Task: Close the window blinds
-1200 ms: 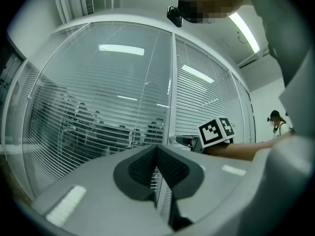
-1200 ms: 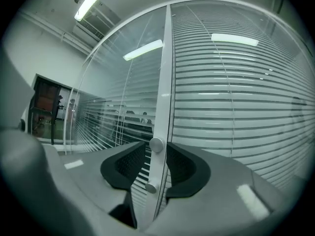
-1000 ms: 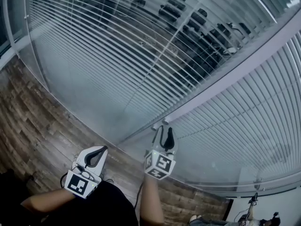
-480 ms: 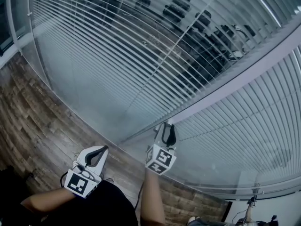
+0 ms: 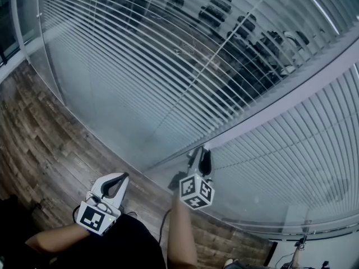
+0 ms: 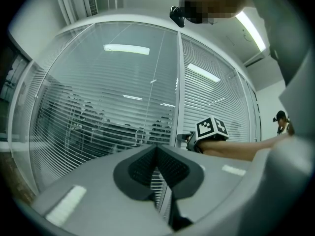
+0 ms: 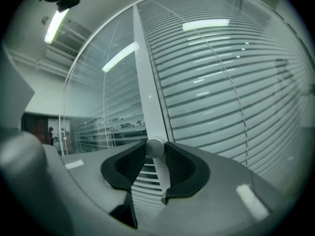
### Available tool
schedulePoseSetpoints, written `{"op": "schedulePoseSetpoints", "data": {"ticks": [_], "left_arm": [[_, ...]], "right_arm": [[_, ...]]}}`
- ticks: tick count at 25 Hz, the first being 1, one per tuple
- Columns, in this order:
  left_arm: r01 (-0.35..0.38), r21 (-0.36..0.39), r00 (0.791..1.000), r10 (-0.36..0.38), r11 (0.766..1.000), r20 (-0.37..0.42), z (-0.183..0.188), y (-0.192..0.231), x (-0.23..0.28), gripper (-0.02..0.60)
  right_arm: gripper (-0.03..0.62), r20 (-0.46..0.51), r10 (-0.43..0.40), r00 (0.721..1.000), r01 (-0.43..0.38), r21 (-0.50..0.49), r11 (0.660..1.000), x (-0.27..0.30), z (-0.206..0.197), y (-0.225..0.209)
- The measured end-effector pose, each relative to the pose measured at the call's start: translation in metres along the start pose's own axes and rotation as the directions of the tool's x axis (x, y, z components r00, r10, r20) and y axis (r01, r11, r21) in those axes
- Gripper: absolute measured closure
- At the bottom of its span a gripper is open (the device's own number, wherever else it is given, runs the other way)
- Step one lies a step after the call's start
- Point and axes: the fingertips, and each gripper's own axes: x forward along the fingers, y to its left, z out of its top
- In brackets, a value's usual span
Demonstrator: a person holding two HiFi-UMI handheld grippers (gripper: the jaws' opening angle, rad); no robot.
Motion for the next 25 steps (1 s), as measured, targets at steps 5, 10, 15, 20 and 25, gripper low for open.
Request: {"op": "schedulePoseSetpoints", "data": {"ticks": [5,10,15,20,25], "left_arm": [[-0.003,-0.010,1.000,0.003,1.000,0.008,-0.002,0.001,-0.002,0.580],[0.014,-0.014,1.000,-0.014,1.000,0.017,0.001,-0.004,-0.002,0.580],[0.014,-0.022,1.000,-0.014,1.000,0.013,-0.001,-0.005,-0.004,0.581],[0.011,-0.019,1.000,-0.011,1.000,0.012,-0.001,-0.005,-0.007,0.581],[0.006,-0.017,1.000,-0.006,1.000,0.013,-0.001,-0.004,-0.009,0.581]], "right_arm": [[0.461,0.038,0.053,0.998,-0.062,0.299,0.952,0.000,0.000,-0.003],[0.456,0.009,0.082,0.997,-0.082,0.260,0.962,0.001,0.000,-0.001],[0.427,-0.060,0.042,0.997,-0.057,-0.285,0.957,-0.005,0.000,0.012],[0.449,-0.095,-0.047,0.994,-0.020,-0.600,0.799,-0.002,-0.004,0.012],[0.456,-0.071,-0.092,0.993,0.020,-0.671,0.741,0.004,-0.002,0.010]]}}
